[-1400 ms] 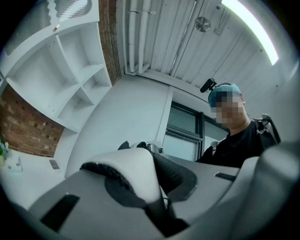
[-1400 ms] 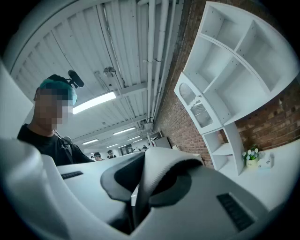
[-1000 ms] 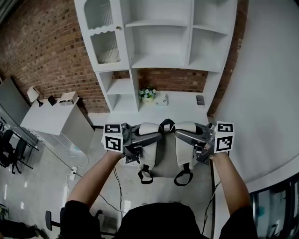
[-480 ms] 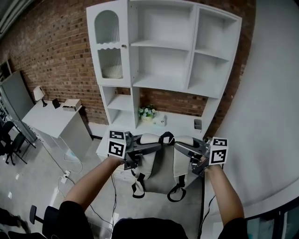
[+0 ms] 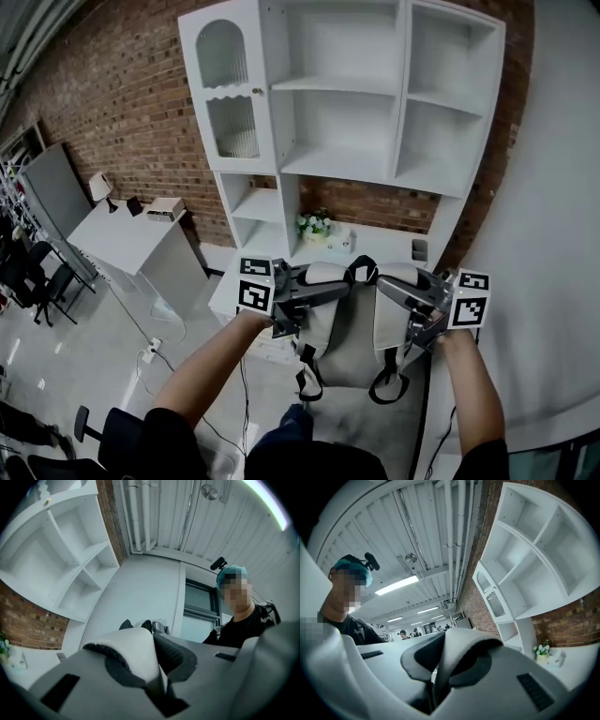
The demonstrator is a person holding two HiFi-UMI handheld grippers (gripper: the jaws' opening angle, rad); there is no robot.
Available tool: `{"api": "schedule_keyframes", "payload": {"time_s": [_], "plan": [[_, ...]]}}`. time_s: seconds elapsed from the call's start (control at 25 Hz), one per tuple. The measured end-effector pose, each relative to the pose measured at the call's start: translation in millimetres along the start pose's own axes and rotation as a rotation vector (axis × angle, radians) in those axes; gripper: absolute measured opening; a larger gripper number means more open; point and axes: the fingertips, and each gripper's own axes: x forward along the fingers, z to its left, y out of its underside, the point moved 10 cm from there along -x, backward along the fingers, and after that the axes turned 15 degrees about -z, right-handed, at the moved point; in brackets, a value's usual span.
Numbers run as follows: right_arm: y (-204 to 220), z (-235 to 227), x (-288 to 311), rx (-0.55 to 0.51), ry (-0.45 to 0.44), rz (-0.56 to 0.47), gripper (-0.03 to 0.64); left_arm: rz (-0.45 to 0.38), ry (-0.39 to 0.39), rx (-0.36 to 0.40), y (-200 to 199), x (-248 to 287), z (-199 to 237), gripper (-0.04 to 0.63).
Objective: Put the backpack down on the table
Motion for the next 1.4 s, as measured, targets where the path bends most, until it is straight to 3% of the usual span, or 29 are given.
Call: {"api": "schedule_keyframes", "payload": {"time_s": [0.2, 0.36, 0.8, 1.4], "plan": [[-14.2, -19.3, 7.4, -0.029, 0.032, -0.013, 0.051, 0.013, 0.038, 0.015, -12.7, 8.0, 24.4, 0.063], [-19.2, -34.5, 17.3, -0.033, 0.067, -0.029, 0.051, 0.07, 0.077, -0.008, -26.1, 9.6, 45.1, 0.063], [-13.0, -42.7, 19.8, -0.078, 0.11, -0.061, 0.051, 0.113, 0.142, 0.02, -31.3, 5.4, 61.0, 0.063], [-21.0, -159.4, 72.4, -0.082, 0.24, -0.132, 0.051, 0.125, 0.172, -0.008, -76.2, -11.9, 195.2, 0.063]]}}
